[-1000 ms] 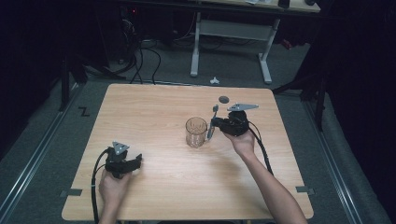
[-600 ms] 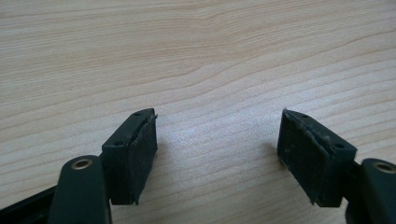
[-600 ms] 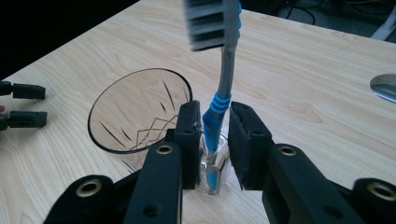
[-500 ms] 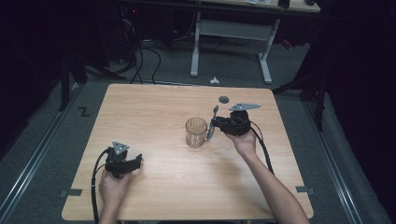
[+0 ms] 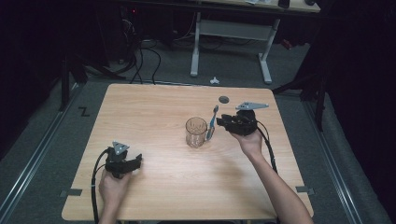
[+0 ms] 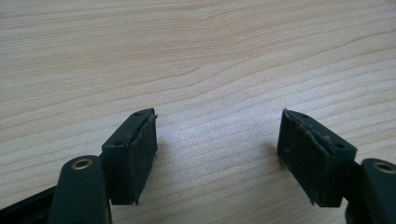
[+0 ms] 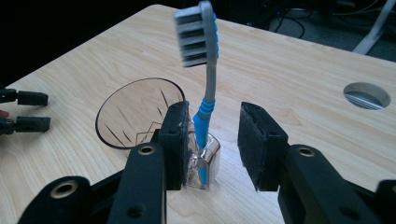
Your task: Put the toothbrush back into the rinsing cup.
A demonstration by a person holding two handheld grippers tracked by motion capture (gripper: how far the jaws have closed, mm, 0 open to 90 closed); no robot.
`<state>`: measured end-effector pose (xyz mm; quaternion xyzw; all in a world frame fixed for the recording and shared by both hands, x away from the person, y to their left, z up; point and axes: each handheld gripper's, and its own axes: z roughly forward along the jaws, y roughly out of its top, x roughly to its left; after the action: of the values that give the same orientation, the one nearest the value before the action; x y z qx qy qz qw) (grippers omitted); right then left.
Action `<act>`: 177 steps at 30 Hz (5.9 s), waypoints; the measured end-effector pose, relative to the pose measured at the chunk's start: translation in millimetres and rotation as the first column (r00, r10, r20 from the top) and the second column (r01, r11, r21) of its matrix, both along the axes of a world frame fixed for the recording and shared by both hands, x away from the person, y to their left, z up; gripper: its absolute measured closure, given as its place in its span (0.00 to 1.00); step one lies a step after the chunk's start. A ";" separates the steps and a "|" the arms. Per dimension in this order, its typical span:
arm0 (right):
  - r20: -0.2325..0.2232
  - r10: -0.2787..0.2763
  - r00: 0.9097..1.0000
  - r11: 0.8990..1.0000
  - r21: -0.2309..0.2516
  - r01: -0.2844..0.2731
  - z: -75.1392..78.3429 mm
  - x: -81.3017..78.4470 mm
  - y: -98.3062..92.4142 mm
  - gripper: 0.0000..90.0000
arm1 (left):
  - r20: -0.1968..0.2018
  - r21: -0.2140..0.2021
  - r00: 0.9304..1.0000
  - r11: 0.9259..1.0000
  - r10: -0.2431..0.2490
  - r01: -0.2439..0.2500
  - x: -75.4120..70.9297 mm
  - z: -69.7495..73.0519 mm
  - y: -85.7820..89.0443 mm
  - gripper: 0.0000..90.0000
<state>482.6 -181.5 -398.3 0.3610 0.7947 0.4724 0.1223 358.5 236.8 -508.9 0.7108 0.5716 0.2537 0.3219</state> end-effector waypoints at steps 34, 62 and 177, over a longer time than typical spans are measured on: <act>0.058 -0.043 0.997 0.999 0.019 0.042 11.2 -22.6 -31.3 0.70 | 0.000 0.000 1.000 1.000 0.000 0.000 0.0 0.0 -0.1 0.32; 0.105 -0.073 0.992 0.997 -0.013 0.075 7.6 -51.0 -51.7 0.70 | 0.001 0.000 1.000 1.000 0.000 0.000 0.0 -0.1 -0.2 0.32; -0.011 -0.265 0.964 0.943 -0.211 0.257 -97.1 -46.1 -74.2 0.64 | 0.000 0.001 1.000 1.000 0.002 -0.002 0.1 0.0 -0.6 0.32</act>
<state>436.5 -255.7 -495.4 0.4575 0.7870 0.3594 0.2051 358.6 236.2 -508.8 0.7104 0.5722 0.2543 0.3214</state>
